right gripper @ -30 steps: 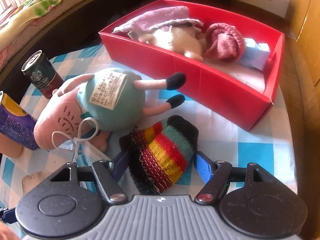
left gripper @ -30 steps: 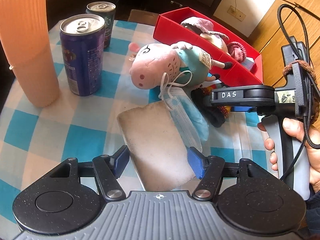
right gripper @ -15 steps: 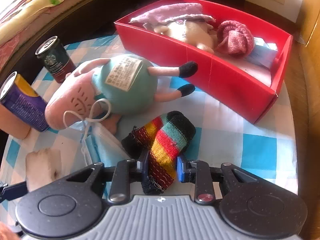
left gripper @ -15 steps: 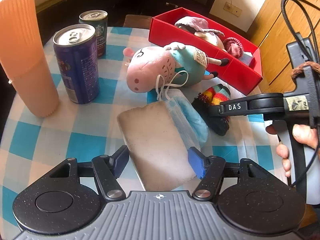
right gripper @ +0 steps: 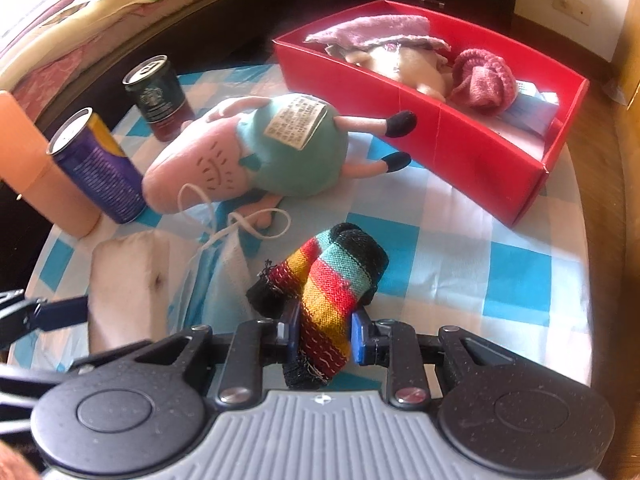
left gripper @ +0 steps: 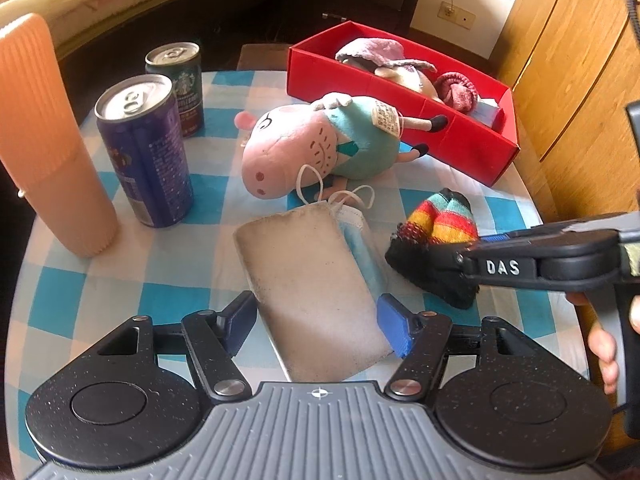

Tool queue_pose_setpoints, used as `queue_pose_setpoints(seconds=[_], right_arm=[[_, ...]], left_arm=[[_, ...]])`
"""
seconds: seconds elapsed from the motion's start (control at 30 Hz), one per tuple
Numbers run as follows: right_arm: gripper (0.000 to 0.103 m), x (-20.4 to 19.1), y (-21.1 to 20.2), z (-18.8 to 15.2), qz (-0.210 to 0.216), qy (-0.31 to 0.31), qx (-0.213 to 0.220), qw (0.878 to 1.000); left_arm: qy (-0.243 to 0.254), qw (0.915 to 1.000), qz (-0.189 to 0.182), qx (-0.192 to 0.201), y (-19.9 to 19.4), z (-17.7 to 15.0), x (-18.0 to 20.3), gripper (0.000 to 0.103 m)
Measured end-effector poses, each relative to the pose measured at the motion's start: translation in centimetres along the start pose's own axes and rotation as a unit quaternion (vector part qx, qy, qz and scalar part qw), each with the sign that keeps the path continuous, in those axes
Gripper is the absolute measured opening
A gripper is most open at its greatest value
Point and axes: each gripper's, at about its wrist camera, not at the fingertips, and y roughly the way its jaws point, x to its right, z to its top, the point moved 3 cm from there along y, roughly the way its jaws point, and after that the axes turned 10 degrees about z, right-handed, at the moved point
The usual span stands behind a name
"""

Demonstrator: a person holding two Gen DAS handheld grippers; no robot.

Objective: Organize soft objects
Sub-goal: 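Grasp the striped knit sock with right gripper while left gripper grasps the white sponge, then release the sponge into the red box with left gripper while right gripper releases the striped sock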

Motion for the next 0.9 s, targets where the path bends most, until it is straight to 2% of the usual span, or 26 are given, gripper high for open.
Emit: queue_pose_setpoints(seconds=[0.43,0.57,0.73,0.9], right_arm=[[0.004,-0.7,-3.9,-2.8,0.017,0.007,0.031,0.999],[0.004,-1.0,-5.5,-3.0,0.026,0.008,0.047,0.999],[0.004,-1.4,-6.7,-3.3,0.028,-0.002,0.059,0.998],[0.004,-1.3,-8.2,-1.7,0.023,-0.005,0.093,0.995]], left_arm=[[0.034,0.999,0.012,0.028,-1.1,0.3,1.4,0.066],[0.053,0.9973,0.028,0.042,-1.3,0.3,1.8,0.067],[0.054,0.9972,0.018,0.048,-1.6,1.0,2.4,0.067],[0.057,0.9959,0.008,0.07,-2.4,3.0,3.4,0.067]])
